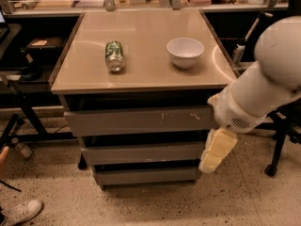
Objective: Open middle drawer
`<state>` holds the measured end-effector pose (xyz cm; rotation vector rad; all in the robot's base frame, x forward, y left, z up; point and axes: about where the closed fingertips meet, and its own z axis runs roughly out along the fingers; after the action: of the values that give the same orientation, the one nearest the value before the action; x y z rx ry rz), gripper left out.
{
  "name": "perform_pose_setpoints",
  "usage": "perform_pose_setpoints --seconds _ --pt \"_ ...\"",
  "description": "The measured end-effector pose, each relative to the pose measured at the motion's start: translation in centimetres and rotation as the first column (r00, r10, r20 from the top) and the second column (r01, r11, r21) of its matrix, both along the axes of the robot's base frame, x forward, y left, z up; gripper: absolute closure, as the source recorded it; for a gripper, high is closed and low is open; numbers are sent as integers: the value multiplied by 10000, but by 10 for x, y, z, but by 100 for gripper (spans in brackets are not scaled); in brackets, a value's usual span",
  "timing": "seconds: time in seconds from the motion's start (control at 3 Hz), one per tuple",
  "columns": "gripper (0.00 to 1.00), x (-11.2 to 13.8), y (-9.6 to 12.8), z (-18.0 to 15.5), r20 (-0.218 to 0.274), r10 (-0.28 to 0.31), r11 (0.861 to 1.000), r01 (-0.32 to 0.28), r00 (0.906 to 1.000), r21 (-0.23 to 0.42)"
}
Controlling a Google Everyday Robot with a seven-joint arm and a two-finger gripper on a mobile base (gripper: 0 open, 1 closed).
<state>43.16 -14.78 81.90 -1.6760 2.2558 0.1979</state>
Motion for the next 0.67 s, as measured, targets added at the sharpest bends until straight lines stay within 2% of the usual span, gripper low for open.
perform_pose_setpoints --seconds 0.33,0.67 --pt "0 9 31 -70 -683 62 9998 -51 9976 169" --pt "0 9 31 -70 -683 62 9998 -51 9976 169"
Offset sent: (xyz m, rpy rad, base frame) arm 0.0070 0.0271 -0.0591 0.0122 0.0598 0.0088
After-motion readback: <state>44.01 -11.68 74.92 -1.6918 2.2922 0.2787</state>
